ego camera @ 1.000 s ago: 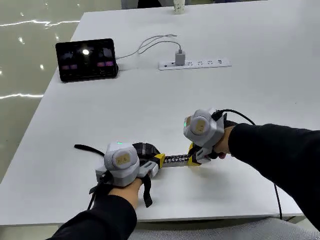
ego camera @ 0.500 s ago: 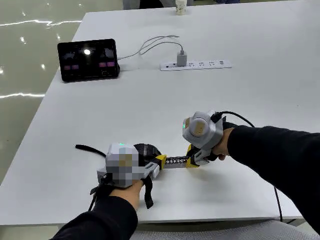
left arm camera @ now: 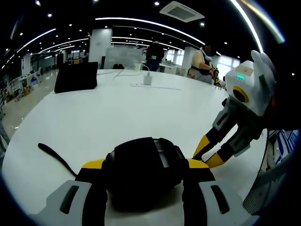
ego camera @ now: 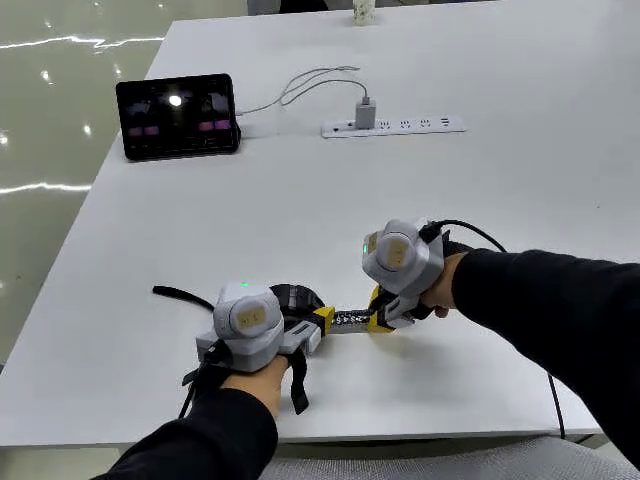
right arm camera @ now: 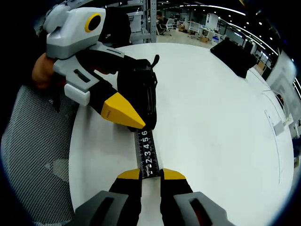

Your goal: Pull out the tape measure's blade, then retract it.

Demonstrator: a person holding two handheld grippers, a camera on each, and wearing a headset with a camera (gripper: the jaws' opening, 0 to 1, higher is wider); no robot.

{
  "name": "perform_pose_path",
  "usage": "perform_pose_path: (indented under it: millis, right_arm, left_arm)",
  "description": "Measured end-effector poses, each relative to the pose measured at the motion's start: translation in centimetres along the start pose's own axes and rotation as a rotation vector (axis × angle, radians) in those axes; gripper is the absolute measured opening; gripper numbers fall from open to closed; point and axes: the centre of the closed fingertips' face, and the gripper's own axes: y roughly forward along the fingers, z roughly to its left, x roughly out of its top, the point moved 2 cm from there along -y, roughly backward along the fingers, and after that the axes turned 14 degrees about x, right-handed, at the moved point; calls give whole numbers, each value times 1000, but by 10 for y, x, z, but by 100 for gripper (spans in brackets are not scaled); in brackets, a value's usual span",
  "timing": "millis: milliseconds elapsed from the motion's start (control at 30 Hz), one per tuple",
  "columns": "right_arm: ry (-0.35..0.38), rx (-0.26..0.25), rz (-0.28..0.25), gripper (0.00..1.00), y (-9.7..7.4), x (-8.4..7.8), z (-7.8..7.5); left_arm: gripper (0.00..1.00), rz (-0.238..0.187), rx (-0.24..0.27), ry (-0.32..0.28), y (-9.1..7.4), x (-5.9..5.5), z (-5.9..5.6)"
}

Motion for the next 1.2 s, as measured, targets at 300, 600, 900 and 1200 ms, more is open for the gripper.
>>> perform_pose_path:
  millis: [300, 600, 900, 1200]
  right_arm:
    - [-3, 0, -8, 11, 3, 4, 1]
    - [1, 0, -21, 11, 4, 8, 1]
    - [10, 4, -34, 11, 6, 12, 1]
    - [-6, 3, -40, 11, 8, 16, 1]
  left_arm:
    - [60, 0, -1, 0, 0, 0, -1]
    - [60, -1, 0, 1, 0, 0, -1]
    - [60, -1, -2, 2, 0, 0, -1]
    - [60, -1, -2, 4, 0, 0, -1]
